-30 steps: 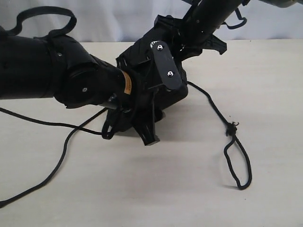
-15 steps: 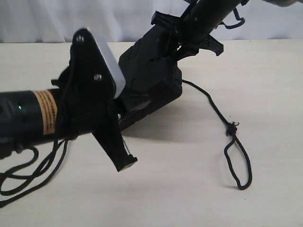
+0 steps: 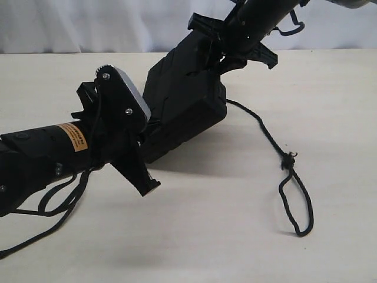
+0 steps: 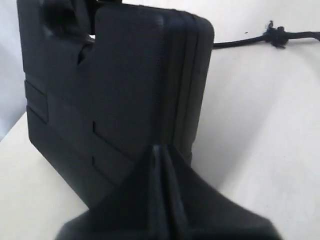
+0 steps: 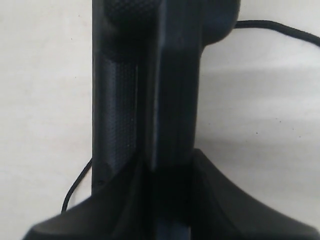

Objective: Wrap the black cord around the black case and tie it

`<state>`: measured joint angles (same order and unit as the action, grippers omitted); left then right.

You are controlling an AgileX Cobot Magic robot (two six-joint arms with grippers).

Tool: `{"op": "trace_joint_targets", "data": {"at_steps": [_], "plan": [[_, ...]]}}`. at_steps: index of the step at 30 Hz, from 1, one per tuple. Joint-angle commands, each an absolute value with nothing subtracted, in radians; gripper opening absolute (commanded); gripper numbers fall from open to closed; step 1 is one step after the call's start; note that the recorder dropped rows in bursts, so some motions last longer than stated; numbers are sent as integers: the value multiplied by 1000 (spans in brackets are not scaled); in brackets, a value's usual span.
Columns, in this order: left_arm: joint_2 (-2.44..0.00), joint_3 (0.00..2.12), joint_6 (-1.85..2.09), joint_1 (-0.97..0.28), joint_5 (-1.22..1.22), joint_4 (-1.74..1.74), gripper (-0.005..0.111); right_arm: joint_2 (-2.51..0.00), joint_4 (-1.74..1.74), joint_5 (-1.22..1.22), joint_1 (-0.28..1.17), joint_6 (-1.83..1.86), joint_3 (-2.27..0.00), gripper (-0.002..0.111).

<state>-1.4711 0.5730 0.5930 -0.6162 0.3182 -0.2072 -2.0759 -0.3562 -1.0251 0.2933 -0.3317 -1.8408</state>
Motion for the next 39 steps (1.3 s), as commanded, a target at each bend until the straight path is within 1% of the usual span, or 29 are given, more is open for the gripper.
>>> {"op": "trace_joint_targets", "data": {"at_steps": [1,2,4,6,7,9,10,13,16,20,25,28,30,34,39], "plan": [[-1474,572,611,-616,359,-217,2,-2051,-381,-985,291,-333,-1850,5],[-1474,572,630,-616,361,-199,5,-2051,-381,-981,291,-333,-1850,5],[-1474,572,635,-616,361,-109,16,-2051,-381,-973,291,-333,-1850,5],[-1474,572,635,-616,361,-20,29,-2051,-381,-973,291,-333,-1850,5],[-1474,572,635,-616,364,0,38,-2051,-381,-973,291,-333,-1850,5],[-1478,572,635,-616,375,0,50,-2051,-381,-973,291,-333,-1850,5],[-1487,572,635,-616,381,0,59,-2051,-381,-972,291,-333,-1850,5],[-1525,572,635,-616,410,52,75,-2051,-381,-972,291,-333,-1850,5],[-1598,572,635,-616,474,141,84,-2051,-381,-972,291,-333,-1850,5],[-1691,572,696,-616,603,130,85,-2051,-381,-976,291,-333,-1850,5],[-1752,574,796,-616,845,-18,85,-2051,-381,-976,291,-333,-1850,5],[-1790,614,853,-616,811,-98,85,-2051,-381,-976,291,-333,-1850,5],[-1819,645,863,-616,778,-87,85,-2051,-381,-976,291,-333,-1850,5],[-1873,706,863,-616,777,-74,85,-2051,-400,-997,291,-333,-1850,5],[-1908,776,863,-616,777,-175,85,-2051,-434,-1001,291,-333,-1850,5]]}}
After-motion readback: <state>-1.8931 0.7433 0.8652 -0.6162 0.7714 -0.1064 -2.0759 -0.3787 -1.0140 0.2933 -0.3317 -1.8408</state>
